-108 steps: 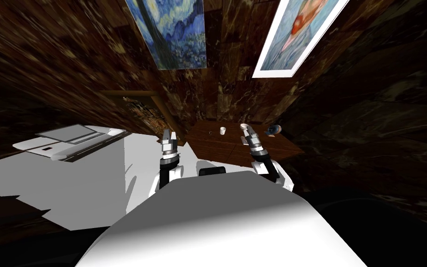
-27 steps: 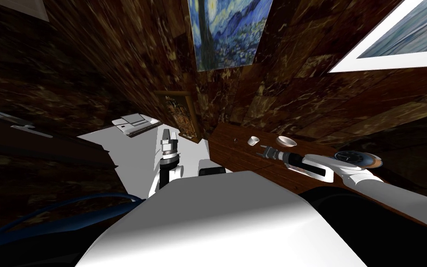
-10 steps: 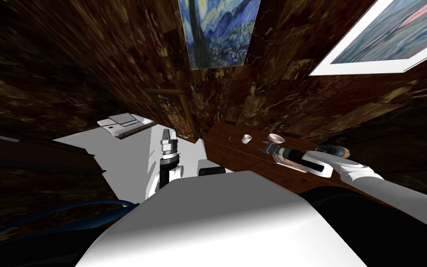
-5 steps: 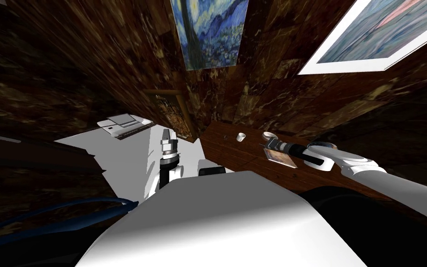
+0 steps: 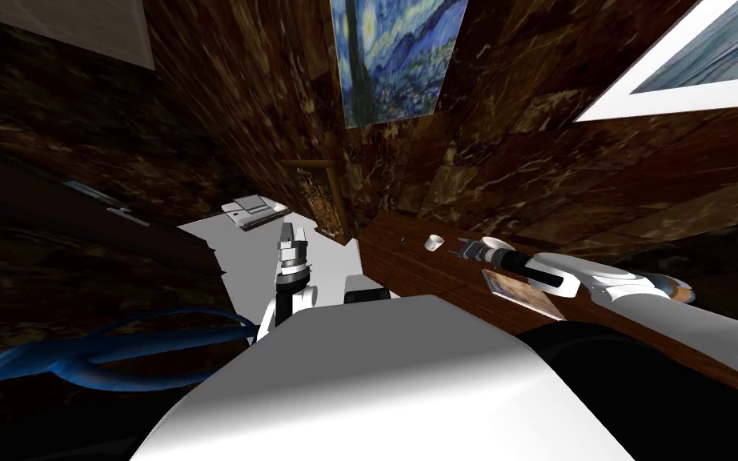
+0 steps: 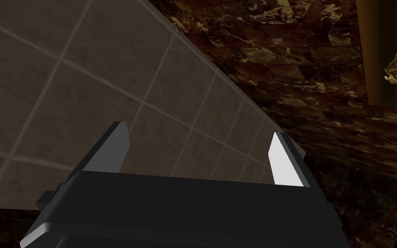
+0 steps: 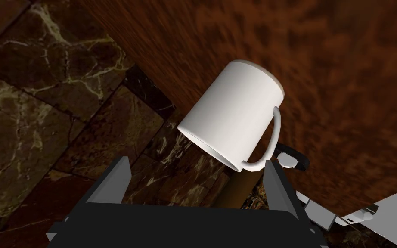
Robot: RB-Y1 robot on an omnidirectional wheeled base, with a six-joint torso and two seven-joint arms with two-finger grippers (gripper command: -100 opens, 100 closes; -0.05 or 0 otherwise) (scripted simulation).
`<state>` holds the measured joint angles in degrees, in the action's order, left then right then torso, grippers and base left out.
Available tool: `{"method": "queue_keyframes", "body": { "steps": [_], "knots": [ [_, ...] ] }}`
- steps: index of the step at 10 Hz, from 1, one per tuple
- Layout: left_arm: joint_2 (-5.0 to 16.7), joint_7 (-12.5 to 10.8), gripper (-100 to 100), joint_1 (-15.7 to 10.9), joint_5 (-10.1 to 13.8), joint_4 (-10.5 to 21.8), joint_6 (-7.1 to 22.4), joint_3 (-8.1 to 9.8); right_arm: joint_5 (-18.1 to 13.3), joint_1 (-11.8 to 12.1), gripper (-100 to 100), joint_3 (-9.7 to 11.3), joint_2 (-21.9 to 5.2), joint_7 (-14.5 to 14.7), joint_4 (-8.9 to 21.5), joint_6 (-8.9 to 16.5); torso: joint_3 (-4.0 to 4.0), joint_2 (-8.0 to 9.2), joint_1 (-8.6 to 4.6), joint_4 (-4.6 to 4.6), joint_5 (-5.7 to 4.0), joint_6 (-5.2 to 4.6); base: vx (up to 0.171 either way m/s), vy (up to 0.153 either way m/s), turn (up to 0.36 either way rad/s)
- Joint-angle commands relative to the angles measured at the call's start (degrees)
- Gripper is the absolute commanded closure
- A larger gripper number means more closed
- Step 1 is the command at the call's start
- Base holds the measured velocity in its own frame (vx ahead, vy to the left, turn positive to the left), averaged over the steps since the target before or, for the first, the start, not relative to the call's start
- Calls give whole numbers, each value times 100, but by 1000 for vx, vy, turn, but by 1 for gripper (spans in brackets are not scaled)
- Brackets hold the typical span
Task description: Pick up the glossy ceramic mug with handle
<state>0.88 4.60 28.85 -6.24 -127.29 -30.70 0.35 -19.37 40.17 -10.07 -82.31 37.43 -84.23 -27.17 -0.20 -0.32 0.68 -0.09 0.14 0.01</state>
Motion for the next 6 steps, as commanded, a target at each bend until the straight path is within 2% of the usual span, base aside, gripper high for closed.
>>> {"method": "queue_keyframes", "body": {
  "steps": [1, 3, 4, 5, 6],
  "knots": [
    [0, 0, 0, 0, 0, 0, 0, 0, 37, 87, -100, 67, -30, -163, 23, -144, 0, 0, 0, 0, 0, 0, 99, 116, 178],
    [0, 0, 0, 0, 0, 0, 0, 0, 44, 188, -100, 272, -17, -313, 65, -267, 5, 10, -16, 2, -3, -3, 55, 87, 164],
    [0, 0, 0, 0, 0, 0, 0, 1, 44, 111, -100, 250, -56, -293, 46, -203, 7, 13, -20, 3, -4, -4, 28, 36, 21],
    [1, 0, 0, 0, 0, 0, 0, 1, 44, 104, 0, 271, -60, -316, 51, -212, 14, 25, -36, 6, -6, -9, 6, 7, -5],
    [1, 0, 0, 0, 0, 0, 0, 2, 81, 32, -100, 367, -64, -467, 155, -21, 20, 35, -47, 8, -10, -9, -102, -31, 366]
  ]
}}
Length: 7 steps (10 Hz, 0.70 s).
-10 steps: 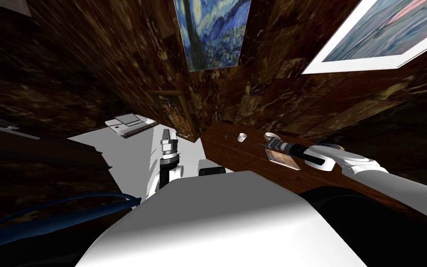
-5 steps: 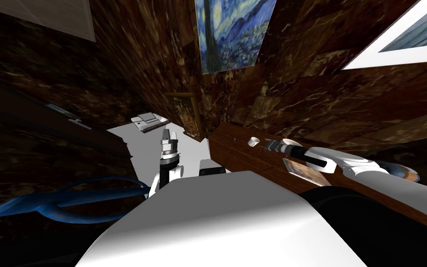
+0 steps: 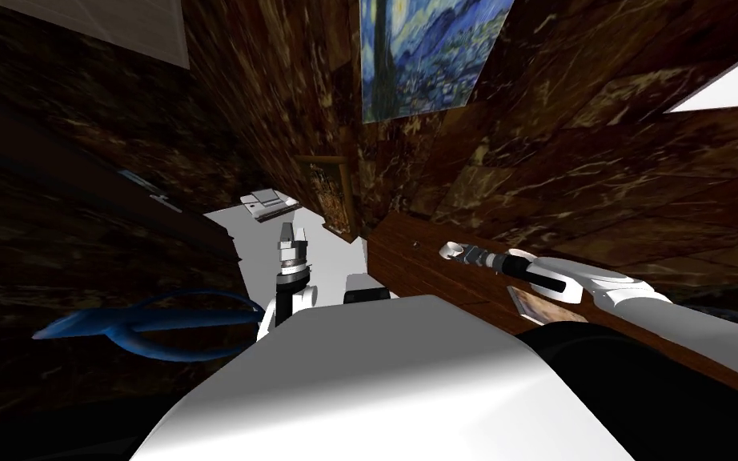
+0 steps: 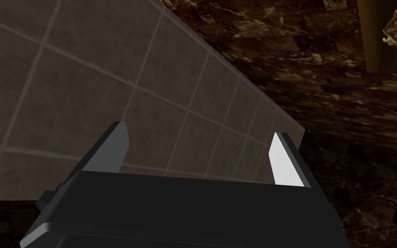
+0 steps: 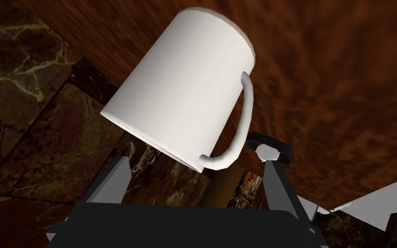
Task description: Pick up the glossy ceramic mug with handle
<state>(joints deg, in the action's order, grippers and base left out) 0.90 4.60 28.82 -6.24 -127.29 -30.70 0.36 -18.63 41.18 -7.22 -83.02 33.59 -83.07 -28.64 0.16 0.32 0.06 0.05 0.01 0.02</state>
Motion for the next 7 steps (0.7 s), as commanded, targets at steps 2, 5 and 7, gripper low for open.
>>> {"method": "queue_keyframes", "body": {
  "steps": [2, 5, 7],
  "knots": [
    [0, 0, 0, -1, 0, 0, 0, 1, 81, -215, -100, 280, -3, -389, 249, 456, 20, 33, -20, 8, -5, -3, -232, -100, 492],
    [0, 0, 0, -1, 0, 1, 1, 1, 155, -361, -100, 478, -13, -694, 459, 873, 37, 60, -19, 16, -6, -8, -233, -59, 415],
    [1, 0, 0, -1, 0, 1, 1, 1, 192, -434, -100, 577, -18, -847, 564, 1076, 48, 79, -34, 20, -9, -10, -269, -63, 379]
  ]
}}
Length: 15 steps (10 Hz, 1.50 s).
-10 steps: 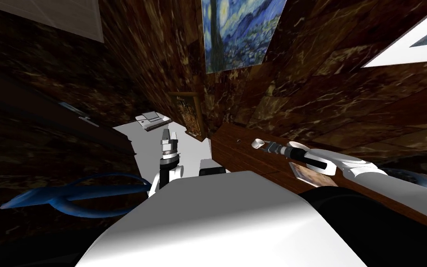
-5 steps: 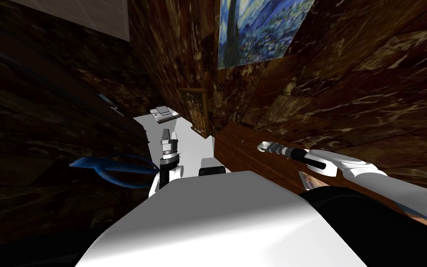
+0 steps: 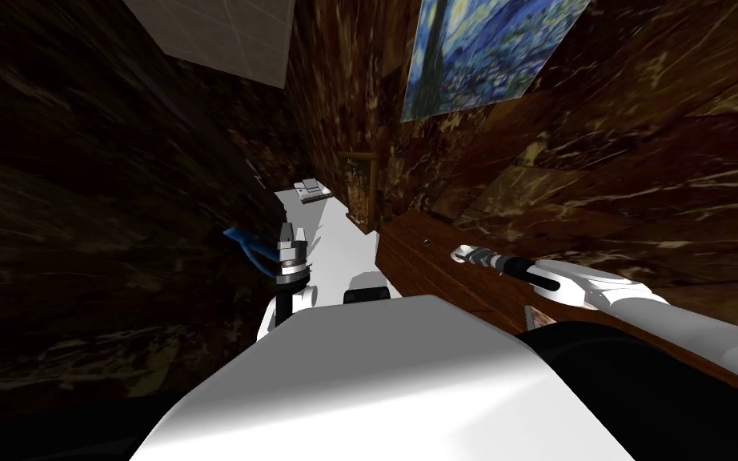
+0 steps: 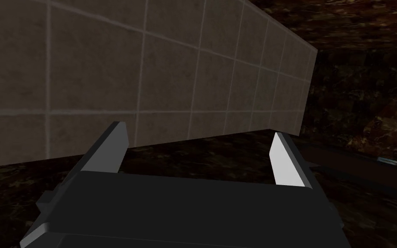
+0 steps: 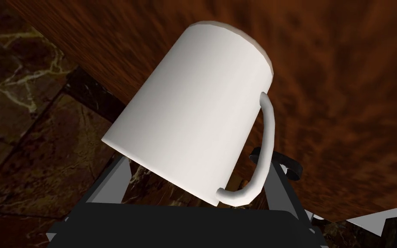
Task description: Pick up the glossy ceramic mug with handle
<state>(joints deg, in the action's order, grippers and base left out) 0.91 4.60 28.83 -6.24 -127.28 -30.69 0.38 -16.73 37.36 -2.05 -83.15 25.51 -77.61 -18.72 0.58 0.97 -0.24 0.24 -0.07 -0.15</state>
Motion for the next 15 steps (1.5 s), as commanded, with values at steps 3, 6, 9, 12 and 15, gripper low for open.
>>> {"method": "queue_keyframes", "body": {
  "steps": [3, 6, 9, 12, 15],
  "knots": [
    [0, 0, 0, -1, 0, 0, 0, 0, 75, -198, -100, 257, -14, -345, 228, 464, -7, -9, 2, -4, 1, 5, -202, -19, 371],
    [0, 0, 0, -1, 0, 0, 0, 0, 149, -344, -100, 455, -24, -650, 438, 844, -8, -10, 12, -4, 4, 5, -205, 15, 381],
    [1, 0, 0, 4, 0, 0, -1, 1, 142, -392, 100, 496, -44, -653, 435, 819, -44, -76, -4, -17, 0, -5, -25, 1, 5],
    [1, 0, 0, 4, 0, -1, -1, 2, 150, -395, 100, 489, -42, -665, 443, 832, -56, -93, -9, -26, -5, 2, 0, 0, 0],
    [1, 0, 0, 7, 0, -1, -1, 3, 112, -271, 100, 356, -19, -498, 333, 654, -74, -125, -15, -34, -7, -12, 106, -9, -189]
  ]
}}
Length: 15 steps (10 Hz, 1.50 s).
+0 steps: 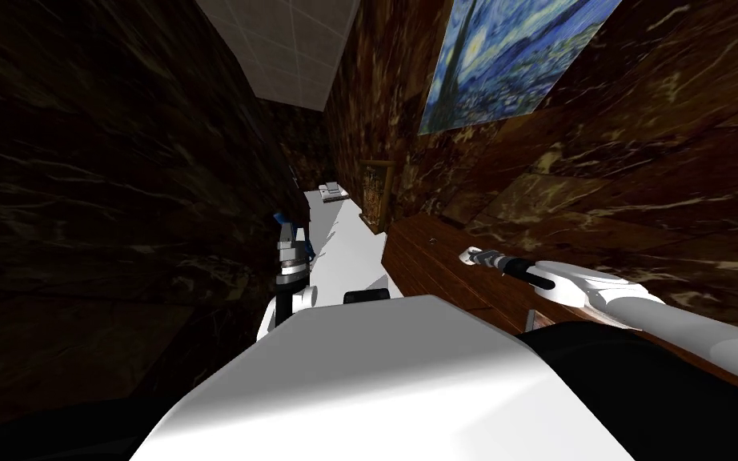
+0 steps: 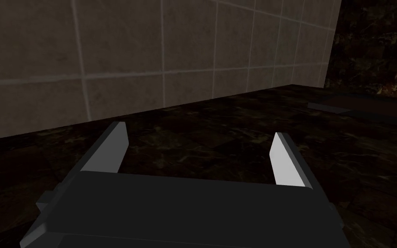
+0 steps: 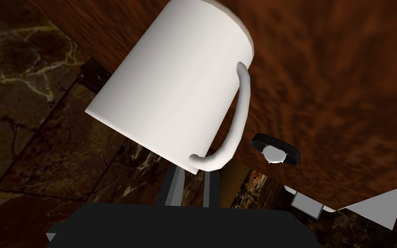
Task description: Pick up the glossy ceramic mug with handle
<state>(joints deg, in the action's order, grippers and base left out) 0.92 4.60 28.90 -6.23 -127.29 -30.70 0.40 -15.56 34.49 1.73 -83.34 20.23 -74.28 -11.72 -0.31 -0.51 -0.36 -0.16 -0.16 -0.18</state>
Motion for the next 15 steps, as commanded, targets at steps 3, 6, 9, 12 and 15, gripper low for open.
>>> {"method": "queue_keyframes", "body": {
  "steps": [3, 6, 9, 12, 15],
  "knots": [
    [0, 0, 0, 2, 0, 0, 0, 1, -116, 235, 100, -319, 15, 489, -315, -568, -17, -30, 9, -5, 6, -3, 262, 7, -457],
    [1, 0, 0, 1, 0, 0, 0, 1, -189, 381, 100, -517, 24, 794, -525, -996, -13, -22, -2, -3, 2, 2, 208, 17, -381],
    [1, 0, 0, 0, 0, 0, 0, 1, -226, 454, 100, -616, 29, 947, -630, -1186, -5, -13, 6, 2, 7, 5, 171, 38, -291],
    [1, 0, 0, 1, 0, 0, 0, 1, -337, 673, 100, -912, 44, 1406, -945, -1729, -2, -9, 6, 5, 8, -3, 212, 61, -455],
    [1, 0, 0, -3, 0, 0, 0, 0, -343, 586, 0, -825, 46, 1385, -887, -1733, 15, 24, 3, 11, 7, 19, 77, 54, -139]
  ]
}}
